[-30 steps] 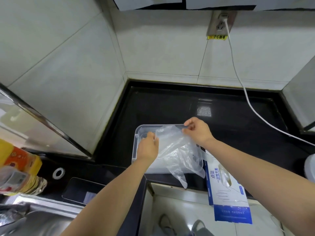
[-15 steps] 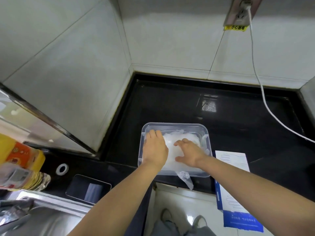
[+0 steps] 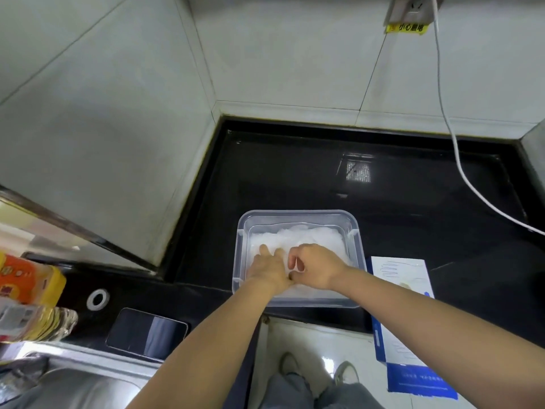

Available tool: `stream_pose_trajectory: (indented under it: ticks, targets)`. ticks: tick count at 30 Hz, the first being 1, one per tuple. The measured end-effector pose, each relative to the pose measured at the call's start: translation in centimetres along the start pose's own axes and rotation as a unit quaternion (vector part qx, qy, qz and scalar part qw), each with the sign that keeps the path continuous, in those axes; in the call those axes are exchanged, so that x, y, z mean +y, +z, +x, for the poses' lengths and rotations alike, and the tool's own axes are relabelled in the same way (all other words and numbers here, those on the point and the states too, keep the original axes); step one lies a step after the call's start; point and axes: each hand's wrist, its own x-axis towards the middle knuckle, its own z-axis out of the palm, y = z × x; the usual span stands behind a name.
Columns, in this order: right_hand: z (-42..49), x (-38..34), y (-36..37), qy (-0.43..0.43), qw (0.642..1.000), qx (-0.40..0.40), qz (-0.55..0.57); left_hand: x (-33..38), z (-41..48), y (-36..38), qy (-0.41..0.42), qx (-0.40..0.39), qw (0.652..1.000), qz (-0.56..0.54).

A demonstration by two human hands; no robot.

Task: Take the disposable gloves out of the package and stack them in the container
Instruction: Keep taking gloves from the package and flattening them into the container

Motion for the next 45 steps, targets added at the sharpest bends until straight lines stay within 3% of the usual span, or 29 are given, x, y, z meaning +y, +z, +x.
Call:
stream_pose_trajectory:
  ticks: [2,5,16,20,24,29,33,37,39,45]
  targets:
    - [0.1,0.1,0.2,0.056,0.995,-0.065,-0.058,0.0,0.1,-0.1,-0.014,-0.011,1.0,0.005]
    - [0.4,1.4,0.9,0.102,0.988,-0.082,-0.086,-0.1,0.3,0.1,-0.023,-0.029,0.999,0.01]
    - [0.8,2.8,1.4,0.093,0.988,-0.106,-0.056,-0.3,1.0,0.7,-0.034,-0.045,0.998,0.039]
    - [0.3,3.1,-0.5,0.031,0.999,0.028,-0.016,0.2,0.5,-0.6,-0.01,0.074,0.995,0.059]
    - [-1.4,3.0,-3.2,-0.024,0.971,0.198,0.129,2.0,-0.5,-2.7,0.015,0.228,0.973,0.043]
    - [-4.9,6.6,-5.5,0.018,0.937,0.294,0.187,7.0,-2.1,-4.3,0.064,0.289,0.954,-0.041]
    - [-8.8,10.7,-5.2,0.115,0.95,0.241,0.162,12.4,-4.1,-3.3,0.157,0.26,0.95,-0.077]
    - [-12.0,13.6,-3.5,0.201,0.972,0.097,0.076,17.1,-5.5,-0.4,0.225,0.176,0.953,-0.106]
    - [-13.4,14.1,-2.7,0.212,0.975,0.06,0.034,18.9,-5.8,1.6,0.223,0.115,0.965,-0.076]
    - [-14.4,14.0,0.5,0.219,0.975,-0.009,-0.041,18.8,-4.4,7.1,0.117,-0.04,0.992,-0.034]
